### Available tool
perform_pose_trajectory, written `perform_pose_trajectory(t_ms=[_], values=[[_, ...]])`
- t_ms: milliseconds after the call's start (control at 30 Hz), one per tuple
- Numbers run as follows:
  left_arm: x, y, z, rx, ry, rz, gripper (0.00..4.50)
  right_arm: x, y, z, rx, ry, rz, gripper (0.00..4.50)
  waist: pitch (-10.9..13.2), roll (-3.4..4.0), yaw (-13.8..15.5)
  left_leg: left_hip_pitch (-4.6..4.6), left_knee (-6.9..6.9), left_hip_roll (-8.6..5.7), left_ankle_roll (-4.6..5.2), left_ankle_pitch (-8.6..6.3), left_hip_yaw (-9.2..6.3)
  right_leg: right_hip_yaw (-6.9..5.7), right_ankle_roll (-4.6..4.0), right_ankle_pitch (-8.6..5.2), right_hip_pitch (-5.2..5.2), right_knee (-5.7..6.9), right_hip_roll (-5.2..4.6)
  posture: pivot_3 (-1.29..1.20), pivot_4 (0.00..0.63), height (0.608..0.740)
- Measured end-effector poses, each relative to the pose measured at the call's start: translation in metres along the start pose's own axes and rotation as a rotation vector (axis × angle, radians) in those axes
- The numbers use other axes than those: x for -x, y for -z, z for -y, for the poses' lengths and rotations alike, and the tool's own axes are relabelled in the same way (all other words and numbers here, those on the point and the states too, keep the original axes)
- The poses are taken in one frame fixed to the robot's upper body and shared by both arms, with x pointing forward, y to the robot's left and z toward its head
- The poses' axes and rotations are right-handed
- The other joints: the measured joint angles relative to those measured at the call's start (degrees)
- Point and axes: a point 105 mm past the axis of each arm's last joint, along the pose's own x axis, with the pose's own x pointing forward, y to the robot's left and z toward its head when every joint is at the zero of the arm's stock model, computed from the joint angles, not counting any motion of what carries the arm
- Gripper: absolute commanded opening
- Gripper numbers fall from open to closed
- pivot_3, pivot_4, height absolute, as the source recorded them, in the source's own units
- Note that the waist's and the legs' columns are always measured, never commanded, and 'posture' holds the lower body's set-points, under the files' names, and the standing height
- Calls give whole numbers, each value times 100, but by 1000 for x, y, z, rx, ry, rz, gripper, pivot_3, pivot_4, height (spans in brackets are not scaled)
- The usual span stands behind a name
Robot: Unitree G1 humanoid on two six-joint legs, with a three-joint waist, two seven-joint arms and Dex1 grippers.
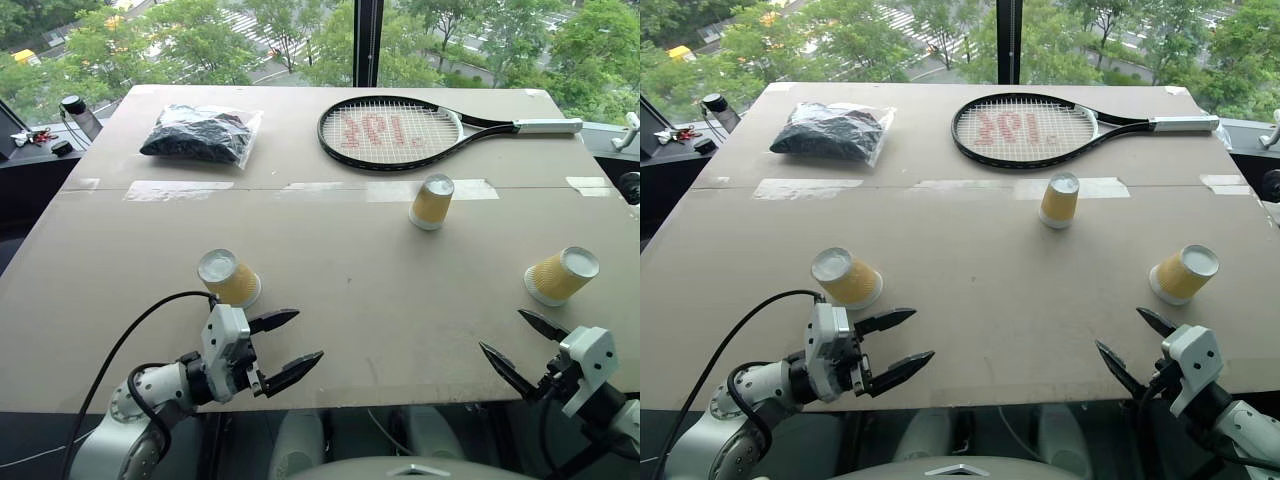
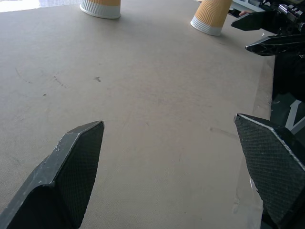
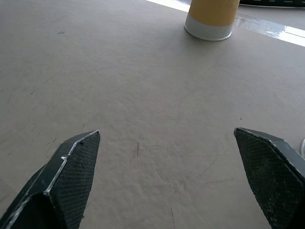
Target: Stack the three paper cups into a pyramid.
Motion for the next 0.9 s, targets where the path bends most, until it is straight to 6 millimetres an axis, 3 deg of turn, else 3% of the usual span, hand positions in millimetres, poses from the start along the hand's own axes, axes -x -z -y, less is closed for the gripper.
perform_pose_trajectory(t_ms=[133, 267, 467, 667, 767, 900], values=[[5, -2, -4, -6, 2, 17, 4500, -13, -5, -8, -12, -28, 47, 4448, -4, -6, -18, 3, -1, 3, 0, 0, -3, -2, -1, 0, 0, 2, 7, 0, 150, 740], [11, -22, -10, -50, 21, 91, 4500, -36, -35, -25, 13, -158, 165, 4448, -10, 9, -20, 3, 6, -1, 3, -1, 2, 3, 0, 2, 1, 2, 0, 0, 150, 740], [32, -5, -1, -26, 39, 69, 4500, -39, -61, -53, 46, -417, 231, 4448, -13, 3, -17, -1, 6, 0, -3, -6, 0, 0, 0, 1, 1, -2, 4, 0, 150, 740], [71, 12, -7, 58, -245, 116, 4500, -36, -69, -72, 52, -628, 252, 4448, -26, -19, -11, 3, 11, 1, 11, -15, -9, -8, -1, 1, 15, -7, -2, 0, 150, 740], [99, 20, -23, 75, -443, 102, 4500, -40, -70, -73, 56, -675, 260, 4448, -33, -30, -16, 20, 10, 0, 13, -16, -15, -14, -19, -10, 24, -6, -1, 0, 150, 740], [108, 11, -50, 35, -524, 108, 4500, -45, -74, -70, 41, -676, 288, 4448, -32, -32, 118, 71, 7, 1, 14, -18, -20, -24, -26, -13, 77, -6, -6, 0, 150, 740]])
